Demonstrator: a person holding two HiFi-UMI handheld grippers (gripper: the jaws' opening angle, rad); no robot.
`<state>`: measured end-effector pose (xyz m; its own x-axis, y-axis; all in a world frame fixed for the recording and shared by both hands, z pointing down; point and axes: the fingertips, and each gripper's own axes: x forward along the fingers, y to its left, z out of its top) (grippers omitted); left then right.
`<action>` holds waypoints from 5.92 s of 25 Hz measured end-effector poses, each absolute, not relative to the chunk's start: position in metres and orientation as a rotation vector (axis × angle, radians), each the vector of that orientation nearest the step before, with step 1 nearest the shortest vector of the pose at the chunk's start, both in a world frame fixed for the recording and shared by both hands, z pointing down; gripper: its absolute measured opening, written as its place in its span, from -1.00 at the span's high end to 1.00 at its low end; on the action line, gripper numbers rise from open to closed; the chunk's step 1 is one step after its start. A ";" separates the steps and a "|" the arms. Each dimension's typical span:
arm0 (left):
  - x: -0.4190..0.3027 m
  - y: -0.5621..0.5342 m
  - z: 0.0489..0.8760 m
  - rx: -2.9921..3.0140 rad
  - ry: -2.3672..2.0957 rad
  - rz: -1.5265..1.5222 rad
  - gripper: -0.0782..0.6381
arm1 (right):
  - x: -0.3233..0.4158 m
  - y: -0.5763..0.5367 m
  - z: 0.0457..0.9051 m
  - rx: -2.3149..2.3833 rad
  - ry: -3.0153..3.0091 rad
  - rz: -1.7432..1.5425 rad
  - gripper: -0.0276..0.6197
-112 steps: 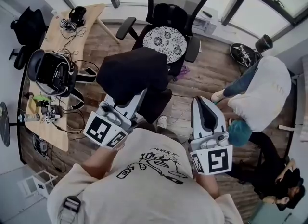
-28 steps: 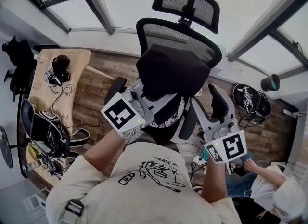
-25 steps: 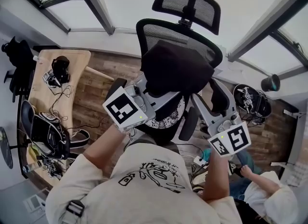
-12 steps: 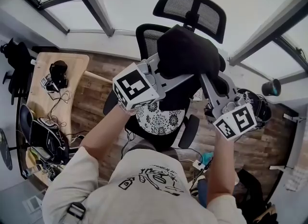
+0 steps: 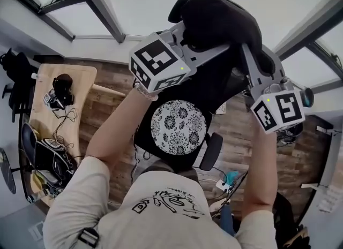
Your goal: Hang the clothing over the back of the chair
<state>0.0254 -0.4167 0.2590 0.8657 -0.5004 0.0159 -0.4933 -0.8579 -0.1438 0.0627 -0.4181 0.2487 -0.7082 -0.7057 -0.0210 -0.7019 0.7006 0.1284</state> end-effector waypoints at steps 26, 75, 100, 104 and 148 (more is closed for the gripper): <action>0.025 -0.651 0.282 -2.847 0.998 -0.458 0.11 | 0.090 -0.630 0.255 1.330 -2.616 -0.210 0.88; -0.051 -0.716 0.351 -2.601 1.502 -0.740 -0.14 | 0.126 -0.673 0.334 1.360 -2.415 0.077 0.88; -0.022 -0.749 0.329 -2.555 1.468 -0.704 -0.11 | 0.165 -0.694 0.393 1.300 -2.354 0.388 0.86; -0.034 -0.735 0.319 -2.553 1.489 -0.689 -0.11 | 0.172 -0.687 0.384 1.326 -2.371 0.405 0.72; 0.007 -0.224 0.223 -2.842 1.301 0.159 0.50 | 0.109 -0.224 0.212 1.491 -2.731 -0.182 0.81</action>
